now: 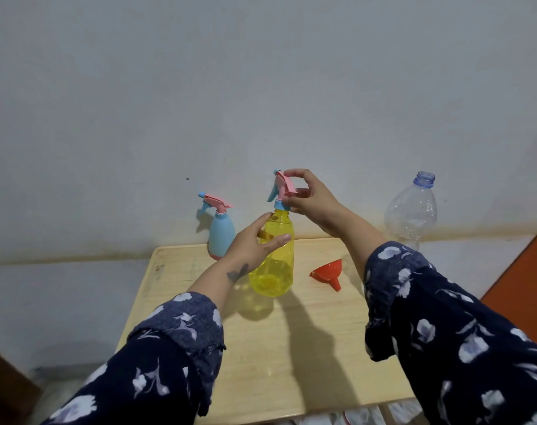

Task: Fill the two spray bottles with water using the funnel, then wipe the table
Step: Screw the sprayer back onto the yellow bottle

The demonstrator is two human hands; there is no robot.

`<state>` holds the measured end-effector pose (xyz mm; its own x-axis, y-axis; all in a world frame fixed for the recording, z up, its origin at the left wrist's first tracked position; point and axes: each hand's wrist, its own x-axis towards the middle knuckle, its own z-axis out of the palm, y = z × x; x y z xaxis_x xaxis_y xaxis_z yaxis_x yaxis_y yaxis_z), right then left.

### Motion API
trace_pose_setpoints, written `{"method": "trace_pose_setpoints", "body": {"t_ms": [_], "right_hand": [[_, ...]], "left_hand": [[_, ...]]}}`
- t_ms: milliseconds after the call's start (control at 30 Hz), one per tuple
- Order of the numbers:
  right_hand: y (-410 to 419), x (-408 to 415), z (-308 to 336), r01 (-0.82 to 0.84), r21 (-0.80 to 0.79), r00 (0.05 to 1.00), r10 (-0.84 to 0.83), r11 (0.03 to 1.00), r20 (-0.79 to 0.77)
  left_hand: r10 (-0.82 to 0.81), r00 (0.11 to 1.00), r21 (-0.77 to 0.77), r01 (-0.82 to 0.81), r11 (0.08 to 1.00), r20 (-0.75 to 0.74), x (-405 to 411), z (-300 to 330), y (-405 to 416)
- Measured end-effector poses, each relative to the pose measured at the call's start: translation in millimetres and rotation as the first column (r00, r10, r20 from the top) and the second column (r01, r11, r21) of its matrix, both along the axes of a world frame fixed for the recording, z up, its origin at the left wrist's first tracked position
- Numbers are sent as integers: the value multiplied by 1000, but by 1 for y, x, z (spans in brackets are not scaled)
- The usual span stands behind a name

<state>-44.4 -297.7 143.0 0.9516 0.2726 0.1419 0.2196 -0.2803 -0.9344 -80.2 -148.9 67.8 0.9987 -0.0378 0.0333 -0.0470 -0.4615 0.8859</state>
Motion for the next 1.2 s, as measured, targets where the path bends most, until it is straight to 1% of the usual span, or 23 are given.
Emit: {"method": "trace_pose_setpoints", "body": {"t_ms": [67,167,233,367,400,500,533,600,700,733,833,867,933,1000,1033,1067,1167,1200], "right_hand": [[2,-1,-1,-9,0,1000,9,1000,15],[6,-3,-13,45,-34,992,-41,998,117],[9,-5,-19,52,-60,988,-43,997,145],[9,-5,-19,-30,-99,999,33,995,27],[9,-6,-21,-15,-100,999,19,995,39],[12,-10,-36,145,-106,979,-127,984,162],[14,-12,-40,172,-101,972,-152,980,180],[16,-13,-43,133,-116,982,-115,984,149],[16,-12,-35,46,-86,999,-45,995,6],[16,-12,-33,55,-79,998,-54,995,13],[20,-18,-37,211,-166,966,-180,963,185],[21,-20,-39,235,-172,957,-197,957,210],[23,-22,-40,185,-172,973,-155,968,170],[21,-23,-35,82,-123,996,-76,989,52],[21,-23,-32,57,-92,998,-56,994,15],[22,-25,-31,71,-87,997,-70,994,22],[27,-29,-32,235,-146,964,-212,961,159],[28,-32,-32,249,-167,960,-221,954,172]], "left_hand": [[20,1000,0,-20,1000,7,0,-4,1],[34,998,27,-36,999,44,-4,-8,-1],[70,996,31,-72,997,61,-5,-12,-2],[118,992,44,-120,992,44,-7,-24,1],[123,992,45,-124,991,42,-9,-26,0],[119,992,62,-122,991,49,-11,-29,-5],[118,992,70,-122,990,51,-11,-29,-6],[127,991,74,-130,989,40,-12,-28,-6],[139,990,79,-140,987,27,-16,-30,-4],[141,990,75,-143,987,29,-17,-30,-4],[135,990,77,-138,987,42,-19,-30,-7],[130,991,81,-133,988,44,-19,-30,-7],[133,991,71,-135,988,33,-20,-28,-4],[139,990,61,-140,988,16,-23,-27,0],[140,990,60,-140,988,13,-24,-27,1],[140,990,60,-141,988,14,-26,-27,1],[157,987,64,-158,985,15,-32,-27,0],[157,988,65,-157,985,7,-33,-27,1]]}}
